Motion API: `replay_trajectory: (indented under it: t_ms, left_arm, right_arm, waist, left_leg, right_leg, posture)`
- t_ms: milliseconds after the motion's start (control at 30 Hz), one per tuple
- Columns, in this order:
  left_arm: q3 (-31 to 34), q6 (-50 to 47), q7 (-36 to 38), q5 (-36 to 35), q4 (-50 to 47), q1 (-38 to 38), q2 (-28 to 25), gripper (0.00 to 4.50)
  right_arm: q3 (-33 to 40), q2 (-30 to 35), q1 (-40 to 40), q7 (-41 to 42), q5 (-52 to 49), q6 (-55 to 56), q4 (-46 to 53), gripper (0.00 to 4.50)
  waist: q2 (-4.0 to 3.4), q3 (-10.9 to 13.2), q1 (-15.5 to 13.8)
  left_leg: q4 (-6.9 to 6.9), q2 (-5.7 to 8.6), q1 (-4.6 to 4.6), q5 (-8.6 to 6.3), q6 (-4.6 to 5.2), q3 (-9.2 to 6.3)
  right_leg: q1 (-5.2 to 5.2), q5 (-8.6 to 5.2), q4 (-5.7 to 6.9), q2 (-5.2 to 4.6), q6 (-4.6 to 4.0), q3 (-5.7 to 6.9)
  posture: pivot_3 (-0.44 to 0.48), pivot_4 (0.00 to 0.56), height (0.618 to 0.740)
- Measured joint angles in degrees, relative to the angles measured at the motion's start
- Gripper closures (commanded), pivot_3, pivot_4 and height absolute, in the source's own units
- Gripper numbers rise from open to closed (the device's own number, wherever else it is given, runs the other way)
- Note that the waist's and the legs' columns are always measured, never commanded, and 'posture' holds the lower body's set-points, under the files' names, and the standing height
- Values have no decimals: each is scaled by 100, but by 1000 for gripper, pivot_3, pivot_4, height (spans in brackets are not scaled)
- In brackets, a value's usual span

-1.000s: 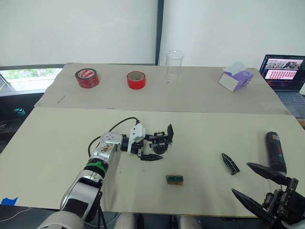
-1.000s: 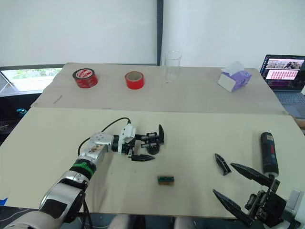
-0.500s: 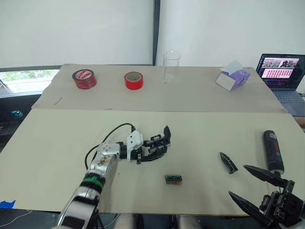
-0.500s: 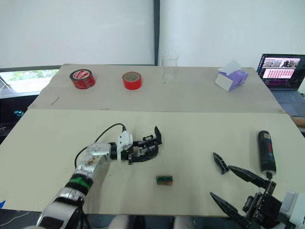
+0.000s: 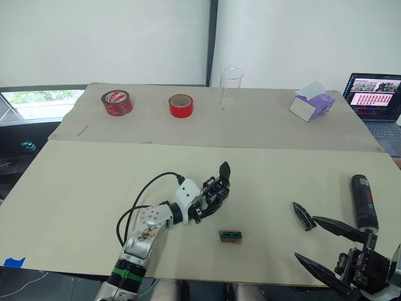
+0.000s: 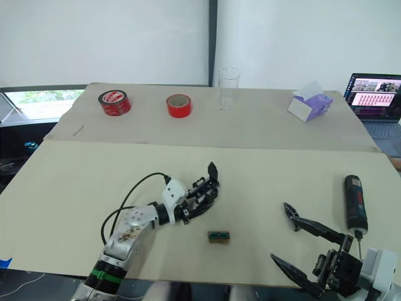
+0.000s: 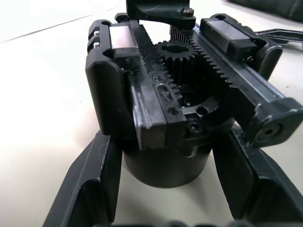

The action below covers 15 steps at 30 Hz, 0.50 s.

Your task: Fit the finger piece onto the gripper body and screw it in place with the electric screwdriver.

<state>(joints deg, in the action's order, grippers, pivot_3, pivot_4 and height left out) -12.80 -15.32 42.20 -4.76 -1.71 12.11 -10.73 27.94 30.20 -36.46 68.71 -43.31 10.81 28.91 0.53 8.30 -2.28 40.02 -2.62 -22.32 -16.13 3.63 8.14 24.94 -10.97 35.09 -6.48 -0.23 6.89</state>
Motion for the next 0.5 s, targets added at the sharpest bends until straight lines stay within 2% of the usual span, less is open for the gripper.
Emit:
replay_trajectory:
  t_ms: [33, 133, 300, 500]
  left_arm:
    - [-3, -37, -19, -13, -19, -5, 0, 1192]
    - [-61, -185, -27, -30, -35, -7, -38, 61]
    - [-36, -67, 368, -238, 59, 80, -421, 61]
    - [144, 672, 1550, -611, 1088, 633, -1049, 61]
  right_arm:
    - [0, 5, 5, 1, -2, 0, -14, 0]
    - [1, 7, 14, 12, -3, 0, -33, 0]
    - [63, 7, -3, 31, -3, 1, -134, 0]
    - [401, -243, -123, -324, 34, 17, -192, 0]
  waist:
    - [0, 0, 0]
    - [0, 0, 0]
    - [-1, 0, 6]
    - [-3, -2, -20]
  left_leg:
    - [0, 0, 0, 0, 0, 0]
    - [1, 0, -1, 0, 0, 0]
    - [0, -1, -2, 0, -1, 1]
    - [1, 0, -4, 1, -2, 1]
  right_leg:
    - [0, 0, 0, 0, 0, 0]
    - [1, 0, 0, 1, 0, 0]
    - [4, -1, 1, 1, -2, 0]
    - [6, -2, 2, -1, -4, 3]
  posture:
    - [0, 150, 740]
    - [0, 150, 740]
    - [0, 150, 740]
    - [0, 150, 740]
